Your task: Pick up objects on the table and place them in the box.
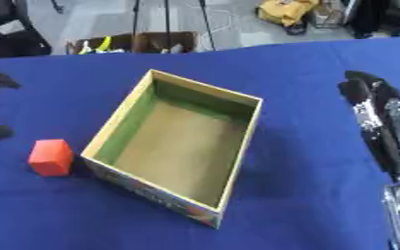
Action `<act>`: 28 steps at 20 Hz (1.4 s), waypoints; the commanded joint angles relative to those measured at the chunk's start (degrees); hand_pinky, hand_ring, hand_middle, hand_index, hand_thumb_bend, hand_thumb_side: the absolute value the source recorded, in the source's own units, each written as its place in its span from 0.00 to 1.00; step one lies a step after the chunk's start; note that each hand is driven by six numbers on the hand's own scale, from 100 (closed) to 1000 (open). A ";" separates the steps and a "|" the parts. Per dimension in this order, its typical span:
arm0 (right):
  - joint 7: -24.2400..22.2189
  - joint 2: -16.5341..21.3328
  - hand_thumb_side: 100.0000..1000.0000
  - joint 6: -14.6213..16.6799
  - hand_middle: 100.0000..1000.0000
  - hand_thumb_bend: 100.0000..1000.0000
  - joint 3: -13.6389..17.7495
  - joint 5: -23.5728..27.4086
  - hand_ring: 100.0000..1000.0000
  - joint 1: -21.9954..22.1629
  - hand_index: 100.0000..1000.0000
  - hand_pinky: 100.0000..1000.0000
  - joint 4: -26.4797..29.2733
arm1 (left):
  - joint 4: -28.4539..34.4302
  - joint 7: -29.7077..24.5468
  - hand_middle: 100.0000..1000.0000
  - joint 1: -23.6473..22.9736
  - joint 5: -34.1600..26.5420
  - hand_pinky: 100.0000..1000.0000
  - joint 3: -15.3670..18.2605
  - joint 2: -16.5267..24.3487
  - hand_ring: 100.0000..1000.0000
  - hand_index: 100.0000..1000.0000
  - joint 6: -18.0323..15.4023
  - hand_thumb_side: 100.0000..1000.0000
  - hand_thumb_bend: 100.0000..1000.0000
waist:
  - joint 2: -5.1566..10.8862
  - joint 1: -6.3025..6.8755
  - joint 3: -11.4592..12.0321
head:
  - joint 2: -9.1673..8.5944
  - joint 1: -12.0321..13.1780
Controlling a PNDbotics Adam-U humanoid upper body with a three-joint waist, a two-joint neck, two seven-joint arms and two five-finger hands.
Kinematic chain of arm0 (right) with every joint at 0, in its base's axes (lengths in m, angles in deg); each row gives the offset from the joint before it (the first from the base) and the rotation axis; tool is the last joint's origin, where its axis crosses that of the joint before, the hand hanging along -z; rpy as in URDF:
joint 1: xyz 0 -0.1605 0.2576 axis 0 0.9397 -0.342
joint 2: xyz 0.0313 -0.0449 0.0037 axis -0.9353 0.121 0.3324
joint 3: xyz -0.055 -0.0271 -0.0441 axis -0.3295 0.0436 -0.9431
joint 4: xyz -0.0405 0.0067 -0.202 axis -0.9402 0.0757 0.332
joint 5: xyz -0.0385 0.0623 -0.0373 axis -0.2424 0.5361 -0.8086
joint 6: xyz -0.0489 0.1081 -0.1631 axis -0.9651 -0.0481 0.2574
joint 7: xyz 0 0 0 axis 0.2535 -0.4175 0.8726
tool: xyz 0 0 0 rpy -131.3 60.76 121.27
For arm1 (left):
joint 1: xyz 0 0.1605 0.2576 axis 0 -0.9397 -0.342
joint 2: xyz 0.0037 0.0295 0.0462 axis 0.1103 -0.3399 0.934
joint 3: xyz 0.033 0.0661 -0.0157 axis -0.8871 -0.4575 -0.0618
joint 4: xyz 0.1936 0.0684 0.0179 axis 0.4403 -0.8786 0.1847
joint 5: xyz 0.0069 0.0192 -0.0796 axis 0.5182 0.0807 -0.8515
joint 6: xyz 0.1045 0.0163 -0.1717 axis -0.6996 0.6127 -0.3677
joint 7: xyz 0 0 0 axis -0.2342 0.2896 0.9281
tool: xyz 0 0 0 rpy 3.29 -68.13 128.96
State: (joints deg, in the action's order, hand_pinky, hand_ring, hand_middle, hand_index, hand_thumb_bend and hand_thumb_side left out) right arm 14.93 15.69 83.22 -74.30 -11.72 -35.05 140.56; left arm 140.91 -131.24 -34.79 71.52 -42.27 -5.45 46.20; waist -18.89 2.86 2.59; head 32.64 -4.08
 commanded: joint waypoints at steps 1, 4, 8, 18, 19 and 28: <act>-0.22 1.41 1.00 0.11 0.66 0.42 -0.01 -0.27 0.74 -0.25 0.84 0.81 0.49 | -2.74 -4.87 0.97 1.93 2.50 0.68 -0.82 0.06 0.88 1.00 -5.82 0.79 0.55 | 1.39 0.06 -0.04 | -0.45 0.35; -0.36 1.41 1.00 0.16 0.66 0.42 -0.10 -0.22 0.74 -0.18 0.84 0.81 0.44 | -5.65 -4.88 0.96 3.11 5.01 0.67 -1.53 -1.52 0.88 1.00 -6.58 0.79 0.56 | 1.38 0.08 0.05 | -0.43 0.53; -0.58 1.34 1.00 0.22 0.66 0.41 -0.19 -0.18 0.74 -0.15 0.83 0.81 0.37 | -10.75 -4.88 0.96 4.61 5.22 0.65 -1.60 -4.00 0.87 1.00 -7.52 0.77 0.55 | 1.31 0.19 -0.36 | -0.53 0.78; -0.75 1.26 1.00 0.29 0.66 0.41 -0.21 -0.15 0.74 -0.17 0.83 0.81 0.29 | -16.29 -4.88 0.95 4.88 4.31 0.62 -2.87 -5.90 0.84 1.00 -13.08 0.69 0.50 | 0.86 0.29 -0.50 | -1.02 0.71; -0.78 1.24 1.00 0.30 0.66 0.41 -0.22 -0.16 0.74 -0.18 0.83 0.81 0.28 | -16.30 -4.88 0.95 4.84 4.47 0.62 -2.90 -5.92 0.84 1.00 -13.40 0.69 0.49 | 0.83 0.29 -0.53 | -1.08 0.68; -0.88 1.33 1.00 0.36 0.66 0.41 -0.22 -0.23 0.74 -0.10 0.83 0.82 0.10 | -14.86 -4.88 0.92 4.33 4.02 0.59 -3.36 -5.10 0.82 1.00 -15.36 0.69 0.36 | 0.73 0.19 -0.34 | -0.87 0.26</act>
State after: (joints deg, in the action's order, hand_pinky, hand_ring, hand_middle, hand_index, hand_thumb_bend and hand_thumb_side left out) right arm 14.18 15.72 83.48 -74.40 -11.72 -34.83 140.19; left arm 126.00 -126.10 -30.28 74.93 -44.80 -11.95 41.05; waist -18.90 3.38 2.26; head 32.12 -3.66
